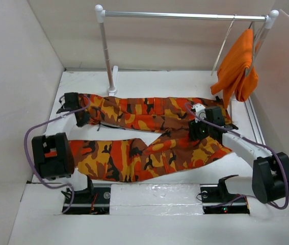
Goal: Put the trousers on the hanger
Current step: Flatten out the trousers at the center of the board.
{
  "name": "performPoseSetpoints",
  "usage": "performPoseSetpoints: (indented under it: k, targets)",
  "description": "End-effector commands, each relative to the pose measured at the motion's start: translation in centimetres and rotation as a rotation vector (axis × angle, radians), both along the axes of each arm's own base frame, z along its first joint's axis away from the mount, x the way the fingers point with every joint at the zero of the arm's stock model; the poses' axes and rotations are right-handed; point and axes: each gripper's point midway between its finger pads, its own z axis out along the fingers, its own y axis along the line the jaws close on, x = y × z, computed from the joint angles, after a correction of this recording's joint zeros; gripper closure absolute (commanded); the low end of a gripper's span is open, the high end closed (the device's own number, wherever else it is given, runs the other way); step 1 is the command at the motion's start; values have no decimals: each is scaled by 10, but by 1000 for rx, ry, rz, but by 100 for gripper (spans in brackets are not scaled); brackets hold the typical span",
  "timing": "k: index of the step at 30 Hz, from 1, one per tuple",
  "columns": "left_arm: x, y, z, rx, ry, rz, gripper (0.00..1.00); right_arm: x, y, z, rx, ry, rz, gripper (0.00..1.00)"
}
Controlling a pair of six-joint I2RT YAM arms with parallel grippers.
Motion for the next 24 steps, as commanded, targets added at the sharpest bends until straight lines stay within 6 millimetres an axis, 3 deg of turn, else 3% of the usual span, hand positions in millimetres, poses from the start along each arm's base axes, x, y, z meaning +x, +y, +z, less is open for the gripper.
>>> performPoseSetpoints:
  k: [1,5,7,8,9,10,11,12,13,14,15,16,17,18,20,22,23,24]
  targets:
    - [14,61,102,258,-206,146,100,-2,-17,-6,2,25,-20,49]
    - [28,90,150,389,-251,234,100,-8,-28,-15,13,56,-38,49]
    - [33,107,144,459,-191,285,100,-10,-32,-12,8,58,-44,49]
    - [42,114,155,485,-206,307,100,-10,-37,-11,9,59,-58,49]
    - [51,121,142,521,-155,302,100,-10,-39,-9,10,57,-65,49]
    - [53,136,141,573,-122,340,100,-10,-44,-5,13,46,-78,49]
    - [66,146,158,587,-145,373,100,-9,-47,-2,12,39,-85,49]
    - [68,155,125,581,-22,365,100,-13,-50,-1,7,53,-89,48]
    - [72,165,118,561,3,399,99,-10,-55,8,4,31,-97,48]
    - [84,180,133,546,-29,436,92,-10,-58,10,2,28,-101,48]
    - [88,184,110,518,42,412,70,-13,-58,13,0,37,-97,48]
    - [94,183,109,483,44,397,61,-13,-63,17,-8,28,-106,48]
    - [102,185,125,480,11,402,50,-12,-67,25,-14,3,-118,48]
    - [108,177,132,475,-18,381,32,-12,-72,27,-21,0,-140,47]
    - [108,164,135,468,-50,350,26,-14,-80,30,-31,-14,-184,47]
    - [110,145,156,448,-139,333,26,-13,-92,33,-20,-19,-249,47]
    - [101,132,137,415,-117,309,26,-12,-95,35,-10,-26,-272,48]
    - [94,90,130,357,-177,214,28,-5,-106,43,29,-60,-342,78]
